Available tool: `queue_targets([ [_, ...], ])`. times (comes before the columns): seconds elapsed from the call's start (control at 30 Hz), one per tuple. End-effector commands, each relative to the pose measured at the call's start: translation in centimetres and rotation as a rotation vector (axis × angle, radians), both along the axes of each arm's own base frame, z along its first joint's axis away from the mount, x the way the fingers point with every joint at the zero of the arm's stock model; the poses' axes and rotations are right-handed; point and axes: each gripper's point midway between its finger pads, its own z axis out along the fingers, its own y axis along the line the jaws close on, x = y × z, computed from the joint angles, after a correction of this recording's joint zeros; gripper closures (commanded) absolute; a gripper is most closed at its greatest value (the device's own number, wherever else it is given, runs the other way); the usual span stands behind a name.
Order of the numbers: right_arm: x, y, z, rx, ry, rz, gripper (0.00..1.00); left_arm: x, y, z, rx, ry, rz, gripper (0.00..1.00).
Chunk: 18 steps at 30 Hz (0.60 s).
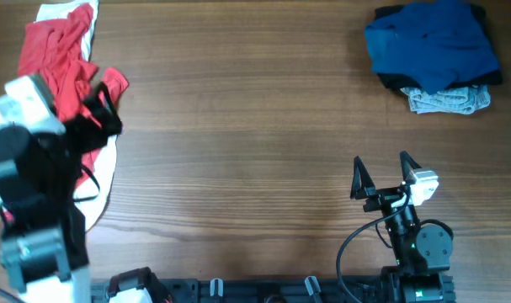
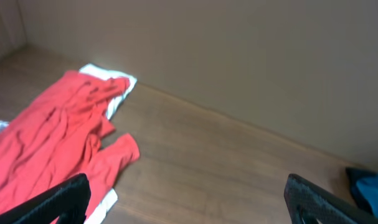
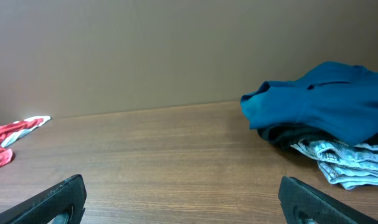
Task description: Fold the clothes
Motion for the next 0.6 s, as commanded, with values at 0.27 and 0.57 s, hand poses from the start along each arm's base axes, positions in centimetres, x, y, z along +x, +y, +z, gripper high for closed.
queue_targets([
  [0.27,0.0,-0.1,0.0,-0.013,-0.005,-0.002,0.0,-4.1,-3.1,-9.6,-0.025,-0.21,-0.084,0.0],
  [0.57,0.0,-0.1,0.0,-0.013,-0.005,-0.002,0.0,-4.8,-3.3,-11.5,-0.031,-0.389,-0.083,0.0],
])
